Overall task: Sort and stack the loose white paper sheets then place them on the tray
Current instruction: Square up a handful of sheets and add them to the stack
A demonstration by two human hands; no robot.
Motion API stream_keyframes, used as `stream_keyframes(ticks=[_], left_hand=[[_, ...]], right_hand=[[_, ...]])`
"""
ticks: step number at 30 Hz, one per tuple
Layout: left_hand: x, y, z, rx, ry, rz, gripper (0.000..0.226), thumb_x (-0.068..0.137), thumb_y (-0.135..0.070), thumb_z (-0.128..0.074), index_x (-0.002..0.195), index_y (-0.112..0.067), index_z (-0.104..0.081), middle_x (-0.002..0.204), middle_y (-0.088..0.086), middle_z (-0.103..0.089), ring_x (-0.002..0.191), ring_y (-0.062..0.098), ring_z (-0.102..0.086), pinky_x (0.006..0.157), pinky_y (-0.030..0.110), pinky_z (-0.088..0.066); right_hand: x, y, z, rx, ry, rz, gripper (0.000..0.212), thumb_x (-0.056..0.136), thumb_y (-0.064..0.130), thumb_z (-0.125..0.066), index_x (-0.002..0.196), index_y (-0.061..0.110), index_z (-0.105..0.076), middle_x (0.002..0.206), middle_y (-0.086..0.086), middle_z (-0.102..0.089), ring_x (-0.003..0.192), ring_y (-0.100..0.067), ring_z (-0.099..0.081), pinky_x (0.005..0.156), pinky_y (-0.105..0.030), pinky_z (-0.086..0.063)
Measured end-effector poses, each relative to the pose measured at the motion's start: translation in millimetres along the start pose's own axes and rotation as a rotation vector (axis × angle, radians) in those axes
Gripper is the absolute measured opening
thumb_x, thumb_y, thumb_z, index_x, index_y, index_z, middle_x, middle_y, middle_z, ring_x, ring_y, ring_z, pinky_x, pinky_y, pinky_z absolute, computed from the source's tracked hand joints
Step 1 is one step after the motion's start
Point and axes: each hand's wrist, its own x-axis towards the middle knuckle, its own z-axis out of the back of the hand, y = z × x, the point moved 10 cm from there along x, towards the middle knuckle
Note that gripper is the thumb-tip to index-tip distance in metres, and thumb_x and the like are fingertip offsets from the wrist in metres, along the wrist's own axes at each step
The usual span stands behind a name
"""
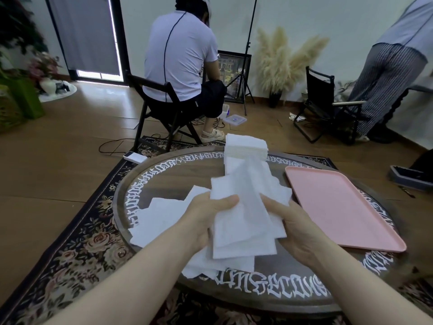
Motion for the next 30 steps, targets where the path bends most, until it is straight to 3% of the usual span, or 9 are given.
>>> stream_keyframes(ticks=[1, 4, 9, 11, 13, 19, 26, 30], left_hand=[[1, -6, 4, 0.038, -0.028, -0.049, 0.017, 0.083, -0.002, -0.070, 0.100, -0.006, -0.069, 0.088, 0.010, -0.077, 0.073, 0.022, -0.074, 0.061, 0.032, -0.061], [3, -29, 16, 0.101, -0.075, -0.194, 0.014, 0.087, -0.003, -0.069, 0.099, -0.010, -0.070, 0.087, 0.006, -0.077, 0.070, 0.018, -0.073, 0.061, 0.029, -0.060], [0, -41, 19, 0.047, -0.055, -0.290, 0.010, 0.091, -0.014, -0.065, 0.100, -0.014, -0.070, 0.092, 0.003, -0.077, 0.076, 0.017, -0.072, 0.067, 0.030, -0.060], [-1, -40, 19, 0.000, -0.048, -0.297, 0.008, 0.092, -0.015, -0.063, 0.097, -0.014, -0.069, 0.089, 0.002, -0.077, 0.074, 0.015, -0.072, 0.067, 0.029, -0.061], [-2, -41, 19, -0.023, -0.059, -0.306, 0.007, 0.092, -0.015, -0.062, 0.095, -0.014, -0.068, 0.086, 0.001, -0.077, 0.072, 0.015, -0.072, 0.068, 0.028, -0.060], [-4, -45, 22, -0.071, -0.124, -0.321, 0.011, 0.096, -0.021, -0.059, 0.095, -0.015, -0.069, 0.086, 0.002, -0.076, 0.074, 0.017, -0.071, 0.062, 0.030, -0.059], [-5, -52, 31, -0.164, -0.163, -0.311, 0.013, 0.099, -0.019, -0.054, 0.102, -0.014, -0.065, 0.082, -0.001, -0.076, 0.070, 0.014, -0.073, 0.057, 0.028, -0.059], [-2, -43, 26, -0.173, -0.110, -0.236, 0.014, 0.099, -0.018, -0.053, 0.104, -0.012, -0.065, 0.086, 0.002, -0.077, 0.072, 0.017, -0.074, 0.056, 0.031, -0.060]], right_hand=[[0, 6, 3, 0.004, -0.016, 0.027, 0.051, 0.075, 0.019, -0.070, 0.125, 0.011, -0.063, 0.117, -0.010, -0.072, 0.108, -0.028, -0.069, 0.091, -0.045, -0.056], [0, 20, 17, 0.021, -0.093, 0.080, 0.055, 0.073, 0.015, -0.071, 0.126, 0.005, -0.061, 0.121, -0.016, -0.069, 0.112, -0.033, -0.064, 0.102, -0.051, -0.047], [0, 19, 17, 0.019, -0.062, 0.039, 0.047, 0.079, 0.028, -0.064, 0.122, 0.008, -0.066, 0.122, -0.015, -0.068, 0.105, -0.028, -0.061, 0.100, -0.047, -0.044], [0, 16, 15, 0.045, -0.043, 0.022, 0.045, 0.081, 0.033, -0.062, 0.120, 0.010, -0.066, 0.118, -0.012, -0.070, 0.104, -0.027, -0.064, 0.098, -0.046, -0.048], [0, 12, 10, 0.097, -0.004, 0.002, 0.042, 0.084, 0.032, -0.061, 0.122, 0.014, -0.063, 0.116, -0.009, -0.072, 0.100, -0.023, -0.070, 0.082, -0.040, -0.060], [3, 6, 7, 0.176, -0.006, 0.010, 0.025, 0.096, 0.023, -0.054, 0.117, 0.013, -0.063, 0.106, -0.006, -0.075, 0.086, -0.018, -0.074, 0.066, -0.031, -0.062], [7, 27, 31, 0.087, -0.171, 0.141, 0.016, 0.095, 0.023, -0.055, 0.103, 0.013, -0.065, 0.094, 0.000, -0.074, 0.080, -0.013, -0.071, 0.072, -0.032, -0.061], [6, 27, 33, 0.075, -0.168, 0.132, 0.017, 0.096, 0.020, -0.055, 0.101, 0.008, -0.065, 0.089, -0.002, -0.075, 0.078, -0.014, -0.071, 0.068, -0.029, -0.062]])
